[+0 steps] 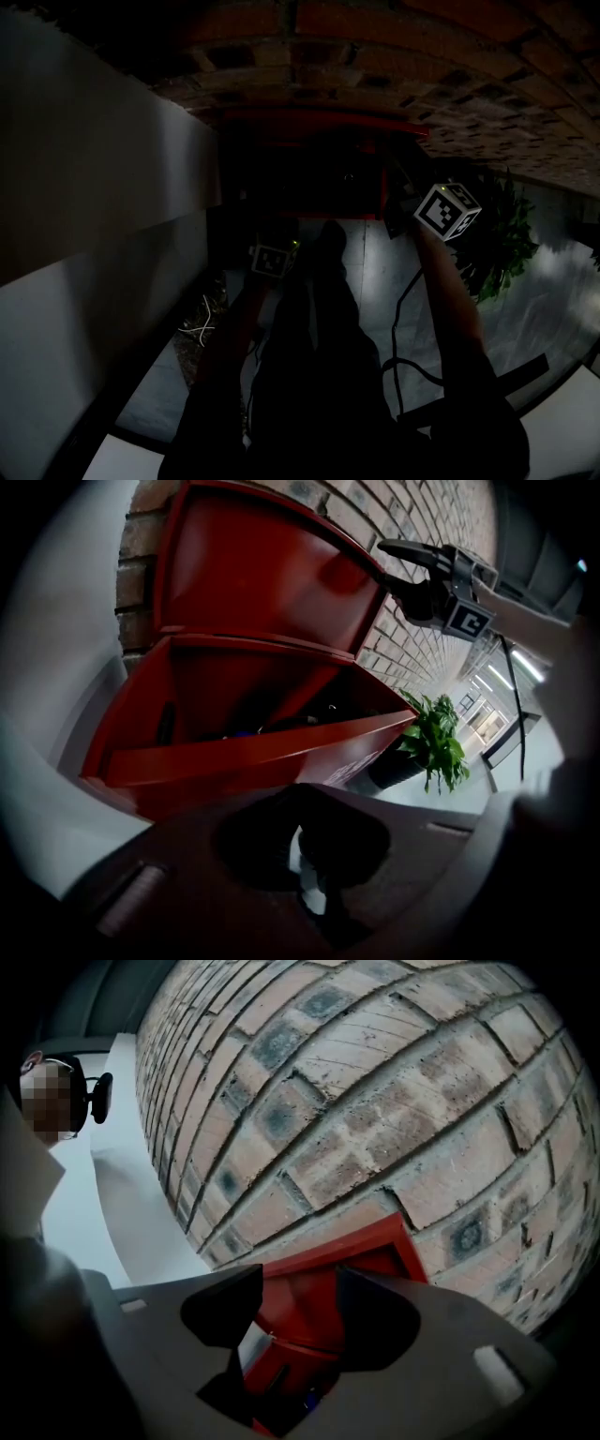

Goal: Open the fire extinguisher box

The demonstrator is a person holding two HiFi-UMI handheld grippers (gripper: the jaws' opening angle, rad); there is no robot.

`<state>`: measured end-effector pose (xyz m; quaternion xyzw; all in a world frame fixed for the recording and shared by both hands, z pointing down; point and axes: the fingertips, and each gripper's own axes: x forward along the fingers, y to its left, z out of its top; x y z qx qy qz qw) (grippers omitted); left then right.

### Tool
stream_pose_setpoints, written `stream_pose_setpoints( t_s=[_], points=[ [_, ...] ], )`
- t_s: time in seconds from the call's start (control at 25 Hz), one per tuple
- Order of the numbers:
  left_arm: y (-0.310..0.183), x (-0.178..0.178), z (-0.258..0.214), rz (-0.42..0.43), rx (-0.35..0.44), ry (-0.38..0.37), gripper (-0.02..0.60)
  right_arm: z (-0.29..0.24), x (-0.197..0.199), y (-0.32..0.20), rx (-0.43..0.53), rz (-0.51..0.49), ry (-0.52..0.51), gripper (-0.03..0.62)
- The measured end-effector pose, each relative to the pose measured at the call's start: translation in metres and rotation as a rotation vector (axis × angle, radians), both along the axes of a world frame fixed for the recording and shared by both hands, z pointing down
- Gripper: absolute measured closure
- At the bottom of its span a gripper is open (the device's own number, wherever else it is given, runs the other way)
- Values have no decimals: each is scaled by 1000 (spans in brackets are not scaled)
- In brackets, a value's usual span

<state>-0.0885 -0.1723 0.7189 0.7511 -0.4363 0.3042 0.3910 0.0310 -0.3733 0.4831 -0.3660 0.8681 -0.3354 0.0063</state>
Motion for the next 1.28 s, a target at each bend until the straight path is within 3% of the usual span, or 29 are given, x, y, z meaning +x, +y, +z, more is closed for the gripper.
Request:
stream_pose_setpoints(
  t_s=[0.4, 0.64, 0.92, 1.08, 1.28],
  points=[
    [-2, 1, -3, -19, 8, -10, 581, 5, -1, 21, -45, -39, -2, 361],
    [-3, 4, -4, -49, 8, 22, 581, 0, -4, 25, -29, -42, -19, 364],
    [-2, -3, 0, -92, -16, 7, 581, -12, -6, 22, -2, -53, -5, 391],
    [1, 0, -1, -31, -3, -12, 581, -23, -13, 27, -6, -88, -14, 402],
    [-4, -1, -4, 55, 31, -2, 581, -33, -33, 33, 47, -182, -17, 518]
  ],
)
